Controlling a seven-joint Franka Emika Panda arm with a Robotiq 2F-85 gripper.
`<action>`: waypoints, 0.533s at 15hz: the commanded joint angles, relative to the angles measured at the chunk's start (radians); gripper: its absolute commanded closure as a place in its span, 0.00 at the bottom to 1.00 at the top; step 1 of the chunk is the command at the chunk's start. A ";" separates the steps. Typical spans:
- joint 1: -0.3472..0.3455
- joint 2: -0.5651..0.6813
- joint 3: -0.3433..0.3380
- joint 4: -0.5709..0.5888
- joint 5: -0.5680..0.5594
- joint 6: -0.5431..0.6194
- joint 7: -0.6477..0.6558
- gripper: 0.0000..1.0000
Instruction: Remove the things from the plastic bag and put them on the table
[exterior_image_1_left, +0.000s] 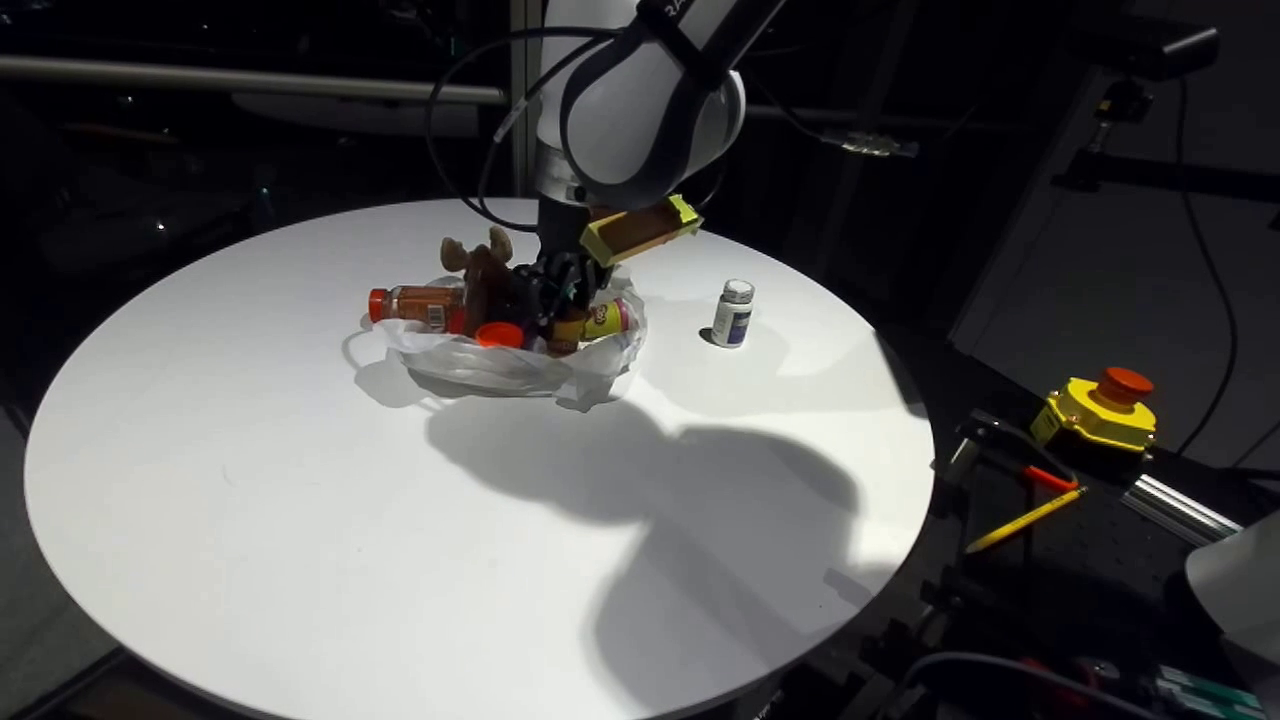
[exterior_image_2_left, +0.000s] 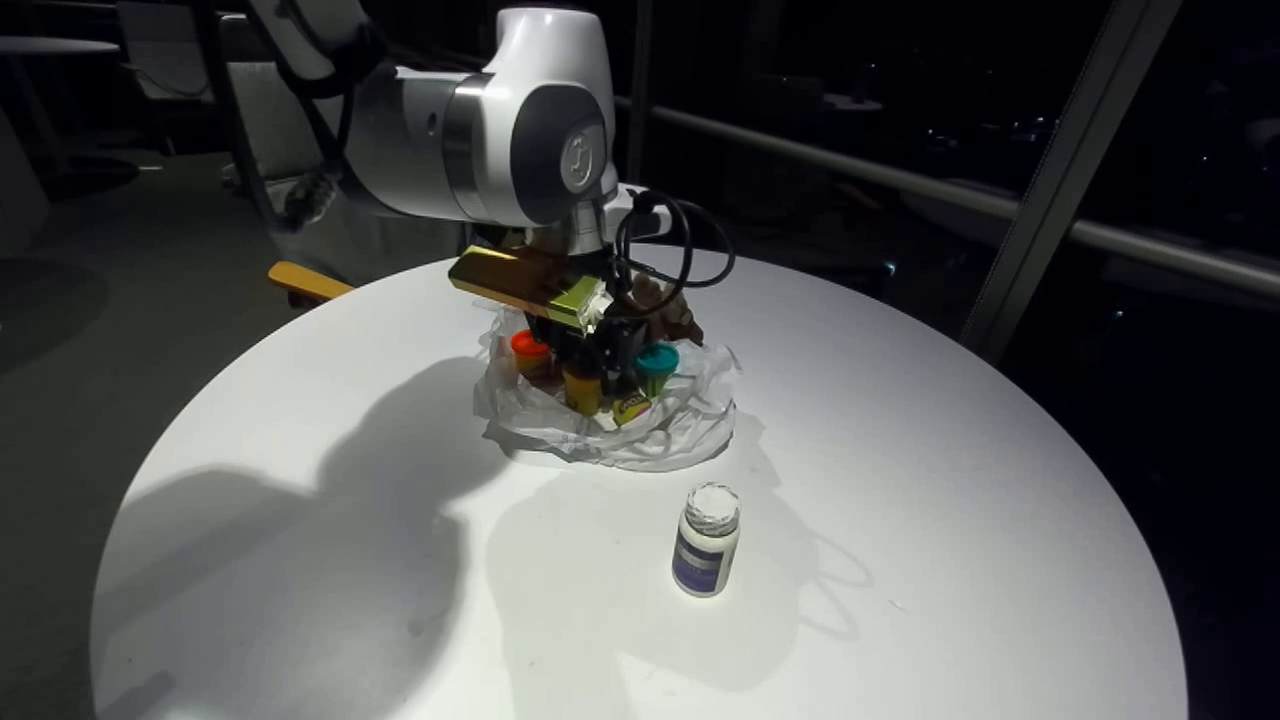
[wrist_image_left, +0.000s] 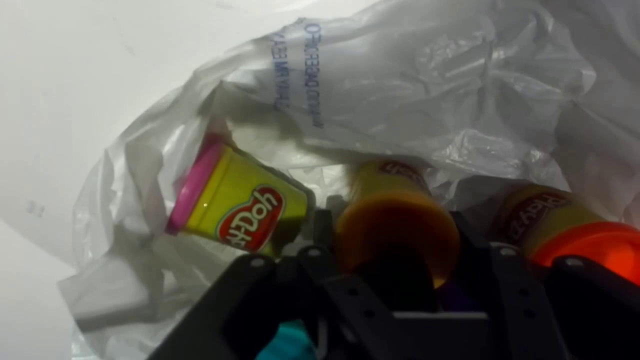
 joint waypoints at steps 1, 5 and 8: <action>0.004 -0.071 -0.002 -0.033 0.010 -0.039 -0.024 0.72; 0.040 -0.184 -0.040 -0.090 -0.031 -0.106 0.012 0.72; 0.055 -0.315 -0.051 -0.175 -0.075 -0.153 0.015 0.72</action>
